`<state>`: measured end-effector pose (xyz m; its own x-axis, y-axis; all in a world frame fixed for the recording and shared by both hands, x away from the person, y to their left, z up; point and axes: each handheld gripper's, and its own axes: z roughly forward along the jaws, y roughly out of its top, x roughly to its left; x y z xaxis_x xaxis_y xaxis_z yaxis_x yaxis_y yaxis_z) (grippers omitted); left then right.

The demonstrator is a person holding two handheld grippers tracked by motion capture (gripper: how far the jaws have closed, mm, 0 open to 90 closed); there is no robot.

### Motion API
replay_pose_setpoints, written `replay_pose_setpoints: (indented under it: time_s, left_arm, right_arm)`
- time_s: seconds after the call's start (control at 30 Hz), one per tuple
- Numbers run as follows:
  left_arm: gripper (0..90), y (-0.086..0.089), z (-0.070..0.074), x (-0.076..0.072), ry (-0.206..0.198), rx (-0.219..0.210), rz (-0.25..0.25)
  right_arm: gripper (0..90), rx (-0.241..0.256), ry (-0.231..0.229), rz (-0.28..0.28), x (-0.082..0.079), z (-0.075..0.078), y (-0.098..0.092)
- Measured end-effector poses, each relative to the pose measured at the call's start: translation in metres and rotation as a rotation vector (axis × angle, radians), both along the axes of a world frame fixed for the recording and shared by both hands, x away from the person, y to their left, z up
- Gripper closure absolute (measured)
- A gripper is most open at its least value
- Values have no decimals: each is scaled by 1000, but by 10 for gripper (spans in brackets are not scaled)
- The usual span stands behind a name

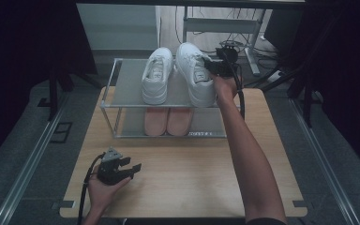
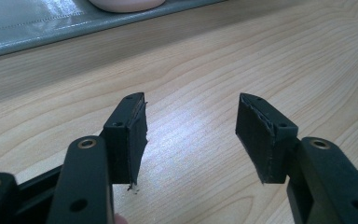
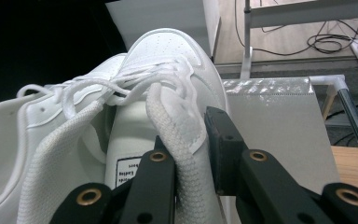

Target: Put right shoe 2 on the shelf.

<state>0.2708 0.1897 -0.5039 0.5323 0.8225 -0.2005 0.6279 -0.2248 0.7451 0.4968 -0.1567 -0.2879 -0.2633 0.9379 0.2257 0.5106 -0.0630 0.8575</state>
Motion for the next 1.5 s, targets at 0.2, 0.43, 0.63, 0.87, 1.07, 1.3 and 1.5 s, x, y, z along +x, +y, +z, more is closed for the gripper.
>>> replay_pose_setpoints:
  time_s: [0.2, 0.43, 0.63, 0.87, 1.07, 1.3, 1.5]
  left_arm:
    - [438, 0, -1, 1, 3, -4, -1]
    - [438, 1, 0, 1, 1, -4, 1]
    - [437, 1, 0, 1, -2, -4, 3]
    - [437, 2, 0, 1, -2, -3, 4]
    - [437, 2, -1, 1, -3, -2, 6]
    - [437, 1, -2, 1, -2, 2, 4]
    - [437, 0, -2, 0, -1, 0, 4]
  right_arm:
    - [795, -3, 22, -24, 16, -1, 10]
    - [792, -24, 36, -45, 31, -5, 17]
    - [789, -25, 49, -47, 39, -10, 20]
    - [773, -39, 69, -50, 44, -19, 25]
    - [746, -30, 73, -36, 46, -25, 24]
    - [572, -1, 27, 24, 40, -21, 17]
    - [595, -20, -40, 57, 22, -4, 6]
